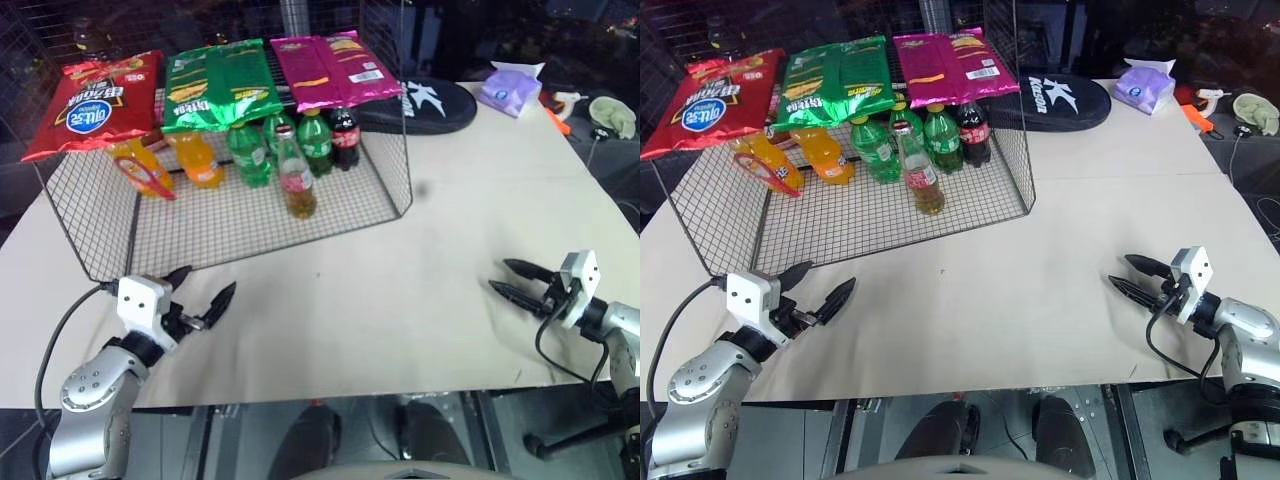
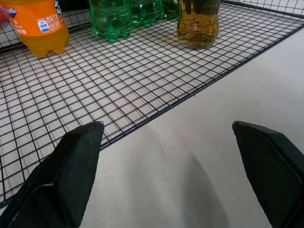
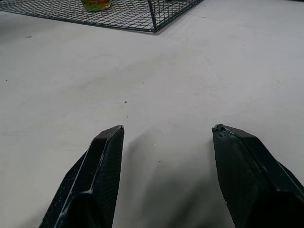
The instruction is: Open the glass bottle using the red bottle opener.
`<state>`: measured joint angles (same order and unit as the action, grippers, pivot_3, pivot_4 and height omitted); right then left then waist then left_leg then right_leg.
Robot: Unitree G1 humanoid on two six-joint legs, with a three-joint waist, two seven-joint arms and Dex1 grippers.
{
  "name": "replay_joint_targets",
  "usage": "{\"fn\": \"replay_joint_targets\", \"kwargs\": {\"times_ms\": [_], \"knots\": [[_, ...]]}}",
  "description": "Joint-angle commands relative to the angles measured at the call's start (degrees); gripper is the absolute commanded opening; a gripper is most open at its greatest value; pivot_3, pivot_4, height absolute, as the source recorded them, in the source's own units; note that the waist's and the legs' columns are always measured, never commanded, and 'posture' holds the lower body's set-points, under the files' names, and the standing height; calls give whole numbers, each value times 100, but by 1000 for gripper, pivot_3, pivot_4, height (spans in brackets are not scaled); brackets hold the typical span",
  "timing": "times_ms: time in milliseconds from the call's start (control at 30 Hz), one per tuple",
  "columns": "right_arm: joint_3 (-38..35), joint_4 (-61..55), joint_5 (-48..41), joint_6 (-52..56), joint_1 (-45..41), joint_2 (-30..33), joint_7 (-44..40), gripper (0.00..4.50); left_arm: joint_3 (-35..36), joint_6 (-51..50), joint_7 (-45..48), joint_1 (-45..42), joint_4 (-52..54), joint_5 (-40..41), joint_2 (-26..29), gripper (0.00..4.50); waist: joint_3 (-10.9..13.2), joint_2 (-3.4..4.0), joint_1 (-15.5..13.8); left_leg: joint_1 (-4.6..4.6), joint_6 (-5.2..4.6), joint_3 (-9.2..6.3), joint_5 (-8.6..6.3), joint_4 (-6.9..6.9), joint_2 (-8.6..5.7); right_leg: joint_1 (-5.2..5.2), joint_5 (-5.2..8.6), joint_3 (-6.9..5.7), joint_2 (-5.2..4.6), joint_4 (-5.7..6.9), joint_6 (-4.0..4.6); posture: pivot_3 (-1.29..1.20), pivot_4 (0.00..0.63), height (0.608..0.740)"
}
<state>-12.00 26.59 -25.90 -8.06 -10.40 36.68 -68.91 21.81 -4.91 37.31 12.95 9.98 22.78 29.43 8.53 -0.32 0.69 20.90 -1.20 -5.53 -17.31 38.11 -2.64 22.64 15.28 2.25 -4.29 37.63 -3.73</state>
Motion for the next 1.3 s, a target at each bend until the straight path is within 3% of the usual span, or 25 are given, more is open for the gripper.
{"fn": "replay_joint_targets", "kwargs": {"times_ms": [33,900,1033,1167,1300], "knots": [[-106,-143,-58,-56,-30,-10,-34,2961,3,-26,87,17,105,83,67,4500,0,0,0,0,0,0,0,0,0,0,0,0,0,0,0,0,150,740],[98,-681,-26,-54,3,-256,-109,2961,62,-169,-136,-110,426,67,-20,4500,1,2,0,0,0,0,0,-1,0,1,0,1,0,0,0,0,150,740],[255,-1660,-449,475,10,-517,-67,2961,204,-154,-490,-461,327,17,-62,4500,2,3,4,0,1,0,0,-1,1,4,0,2,1,2,0,0,150,740],[267,-2724,-1530,1400,-6,-755,-254,2961,395,-333,-970,-931,147,77,-103,4500,3,4,-8,7,2,-6,1,0,1,8,0,-2,1,3,-1,0,150,740],[162,-3499,-2513,2289,-172,-983,158,2961,801,-540,-1507,-1620,-215,317,-117,4500,5,-2,-21,14,5,-15,3,2,-3,9,0,-11,0,0,-1,0,150,740]]}}
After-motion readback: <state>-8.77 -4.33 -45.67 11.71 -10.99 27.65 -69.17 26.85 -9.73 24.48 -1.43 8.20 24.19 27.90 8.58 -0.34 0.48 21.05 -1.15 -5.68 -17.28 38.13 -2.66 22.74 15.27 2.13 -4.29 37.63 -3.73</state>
